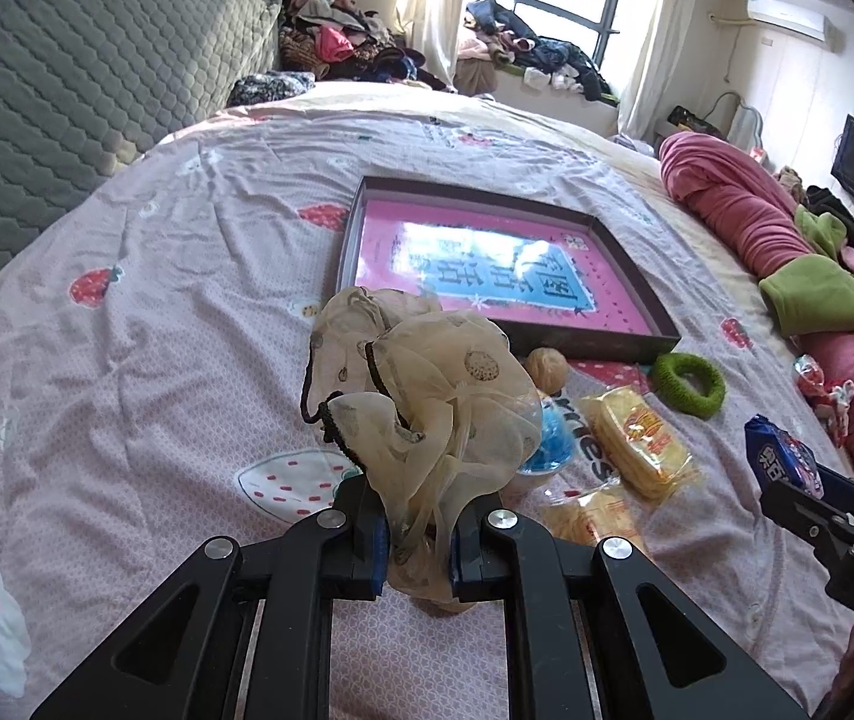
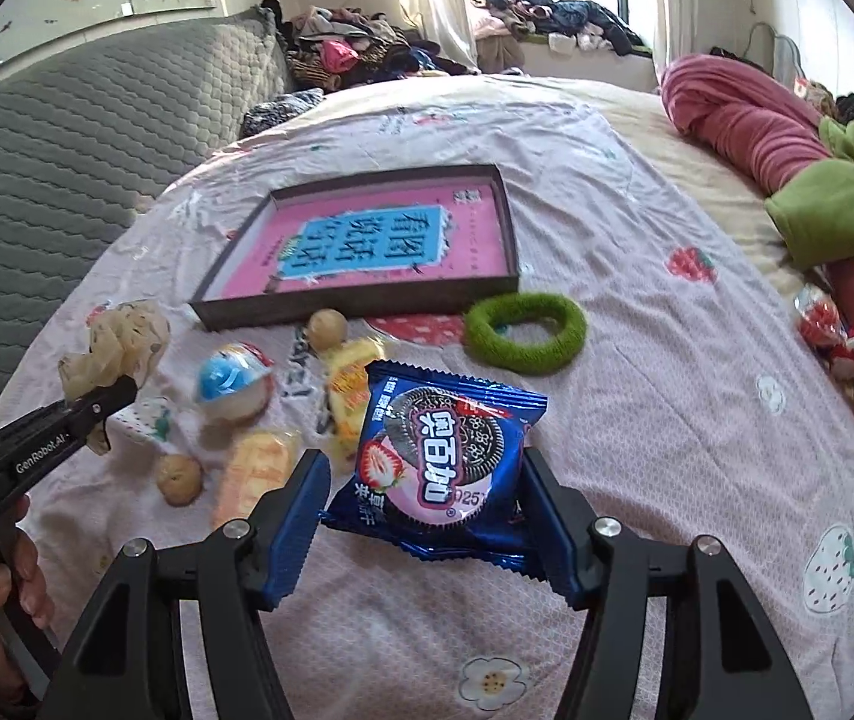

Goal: Organize objects
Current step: 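Lift the mesh puff and cookie pack and carry both over the tray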

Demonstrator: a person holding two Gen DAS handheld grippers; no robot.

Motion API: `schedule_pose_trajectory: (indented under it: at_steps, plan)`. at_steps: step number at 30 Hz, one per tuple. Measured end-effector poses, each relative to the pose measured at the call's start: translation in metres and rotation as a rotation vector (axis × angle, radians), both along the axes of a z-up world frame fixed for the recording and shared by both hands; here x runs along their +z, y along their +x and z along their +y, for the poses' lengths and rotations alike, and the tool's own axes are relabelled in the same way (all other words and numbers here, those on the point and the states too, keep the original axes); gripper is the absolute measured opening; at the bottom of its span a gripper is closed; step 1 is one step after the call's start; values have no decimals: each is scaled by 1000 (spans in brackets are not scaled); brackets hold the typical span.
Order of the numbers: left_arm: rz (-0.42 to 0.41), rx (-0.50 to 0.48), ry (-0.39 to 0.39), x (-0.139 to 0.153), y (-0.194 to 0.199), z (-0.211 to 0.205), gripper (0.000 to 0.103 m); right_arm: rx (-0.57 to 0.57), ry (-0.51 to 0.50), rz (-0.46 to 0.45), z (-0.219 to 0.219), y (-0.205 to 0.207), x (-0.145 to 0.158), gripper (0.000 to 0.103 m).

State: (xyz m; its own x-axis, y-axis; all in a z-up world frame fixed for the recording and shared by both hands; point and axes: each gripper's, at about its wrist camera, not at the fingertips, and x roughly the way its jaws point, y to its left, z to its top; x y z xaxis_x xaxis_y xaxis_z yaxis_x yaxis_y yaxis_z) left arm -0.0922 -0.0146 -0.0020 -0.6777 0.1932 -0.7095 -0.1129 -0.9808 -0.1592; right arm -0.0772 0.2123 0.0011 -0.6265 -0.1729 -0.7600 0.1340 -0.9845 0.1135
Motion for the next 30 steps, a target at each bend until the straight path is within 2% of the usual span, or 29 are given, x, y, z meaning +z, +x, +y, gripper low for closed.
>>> schedule_pose_trajectory:
  at_steps: [10,30]
  plan:
    - [32,-8,-9,23,5,11,14,21,7,37,-18,0,18,64]
    - [76,-29,-35,55,22,34,14,32,-4,115,-27,5,53,64]
